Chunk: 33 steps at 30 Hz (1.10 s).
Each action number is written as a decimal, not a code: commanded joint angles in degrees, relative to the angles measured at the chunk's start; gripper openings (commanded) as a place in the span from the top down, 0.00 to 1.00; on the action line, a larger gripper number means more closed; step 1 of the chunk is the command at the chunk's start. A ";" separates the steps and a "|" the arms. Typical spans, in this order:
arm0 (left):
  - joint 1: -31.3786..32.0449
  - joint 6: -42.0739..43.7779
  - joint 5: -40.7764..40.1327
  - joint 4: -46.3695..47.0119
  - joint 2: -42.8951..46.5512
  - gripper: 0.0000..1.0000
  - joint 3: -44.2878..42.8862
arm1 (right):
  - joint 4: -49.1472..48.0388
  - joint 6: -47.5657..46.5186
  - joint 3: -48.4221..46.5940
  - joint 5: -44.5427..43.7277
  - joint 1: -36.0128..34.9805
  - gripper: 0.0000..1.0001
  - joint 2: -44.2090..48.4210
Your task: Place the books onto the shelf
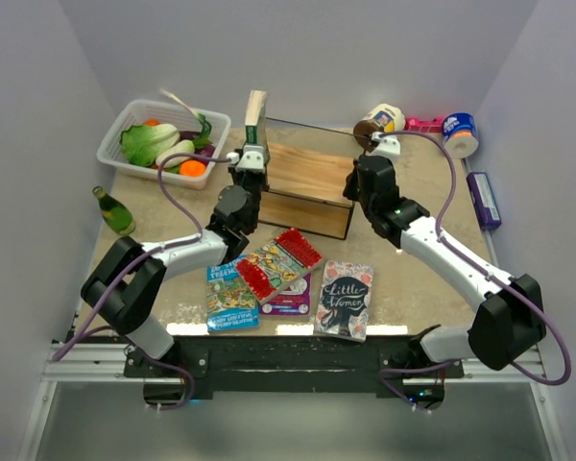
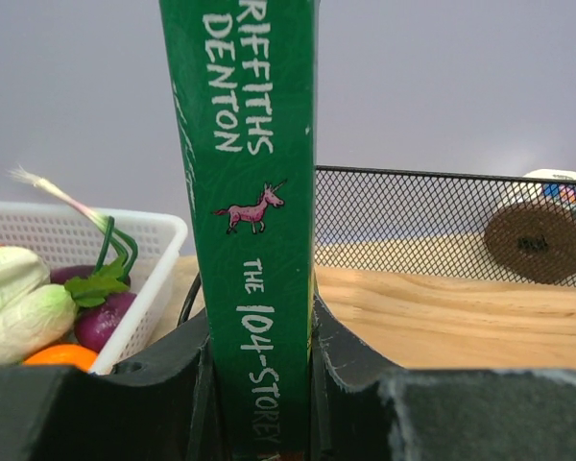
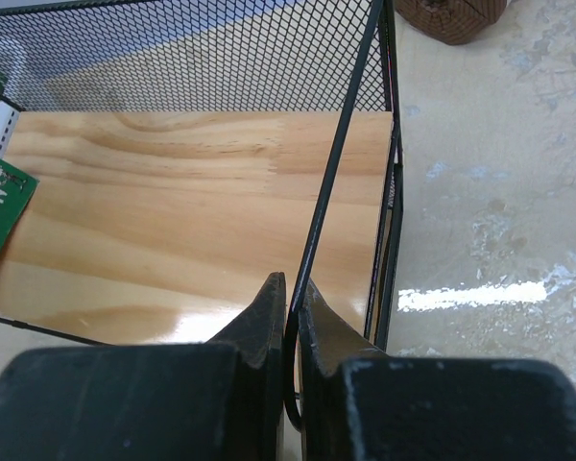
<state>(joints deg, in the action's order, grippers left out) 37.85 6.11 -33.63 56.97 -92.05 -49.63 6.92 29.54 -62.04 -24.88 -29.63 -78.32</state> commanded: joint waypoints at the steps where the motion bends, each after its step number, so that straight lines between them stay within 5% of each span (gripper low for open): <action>1: -0.23 6.54 2.25 9.29 -1.99 0.99 -1.00 | 0.55 1.84 1.57 2.20 1.41 1.00 -0.60; 10: -1.98 10.77 2.87 11.50 -8.05 1.00 -5.12 | -0.24 1.93 2.36 4.14 1.41 1.00 -1.21; 17: -5.14 1.39 4.88 4.56 -6.83 0.95 -5.75 | -0.33 2.10 2.63 5.37 1.33 1.00 -1.39; 19: -5.94 -1.35 5.50 0.26 -5.69 0.87 -6.01 | -0.33 2.10 2.45 5.46 1.41 1.00 -1.39; 21: -6.64 -4.61 5.33 -3.43 -5.07 0.61 -6.18 | -0.33 2.19 2.45 5.46 1.41 1.00 -1.31; 23: -6.64 -4.79 5.24 -4.32 -4.45 0.49 -5.92 | -0.33 2.10 2.36 5.55 1.33 1.00 -1.39; 33: -6.64 -4.61 1.64 -6.79 -1.38 0.41 -5.40 | -0.59 2.10 2.27 5.90 1.41 1.00 -1.66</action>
<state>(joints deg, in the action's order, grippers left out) 32.86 1.69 -26.76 50.35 -96.88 -54.43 4.10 30.65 -61.30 -19.92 -28.60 -78.76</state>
